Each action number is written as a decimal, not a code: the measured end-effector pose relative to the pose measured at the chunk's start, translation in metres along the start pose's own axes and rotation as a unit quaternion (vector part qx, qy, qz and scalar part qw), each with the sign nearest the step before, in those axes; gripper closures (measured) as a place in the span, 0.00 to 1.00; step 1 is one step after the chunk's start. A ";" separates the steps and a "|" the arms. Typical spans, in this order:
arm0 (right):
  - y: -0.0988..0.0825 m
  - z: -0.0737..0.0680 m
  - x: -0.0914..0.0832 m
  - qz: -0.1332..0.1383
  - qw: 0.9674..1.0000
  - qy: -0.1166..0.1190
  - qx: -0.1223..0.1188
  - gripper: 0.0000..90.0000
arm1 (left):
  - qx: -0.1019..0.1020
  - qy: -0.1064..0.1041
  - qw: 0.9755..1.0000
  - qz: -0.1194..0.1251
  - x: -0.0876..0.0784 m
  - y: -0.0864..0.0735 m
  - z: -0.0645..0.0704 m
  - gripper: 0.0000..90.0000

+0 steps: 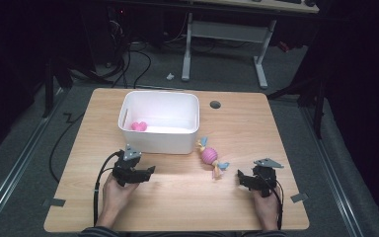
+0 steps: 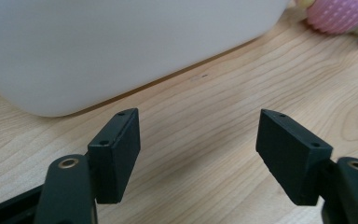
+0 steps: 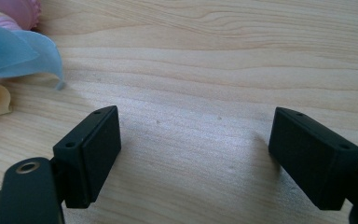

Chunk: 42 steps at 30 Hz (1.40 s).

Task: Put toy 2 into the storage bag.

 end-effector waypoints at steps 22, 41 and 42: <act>0.000 0.000 0.000 0.001 1.000 0.001 0.000 0.19 | 0.004 0.005 1.000 -0.007 0.039 -0.010 0.000 0.35; 0.002 0.000 0.001 -0.004 1.000 0.013 -0.009 0.18 | 0.027 0.026 0.999 0.003 0.044 -0.011 0.005 0.32; 0.002 0.000 0.001 -0.004 1.000 0.013 -0.009 0.18 | 0.027 0.025 0.999 0.003 0.044 -0.011 0.005 0.32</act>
Point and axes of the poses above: each handheld gripper's, and its own axes: x roughly forward along the jaws, y roughly out of its top, z roughly to its right, the point moved 2 cm from there along x, roughly forward along the jaws, and after that the axes turned 1 degree about -x, right-handed, at the moved point
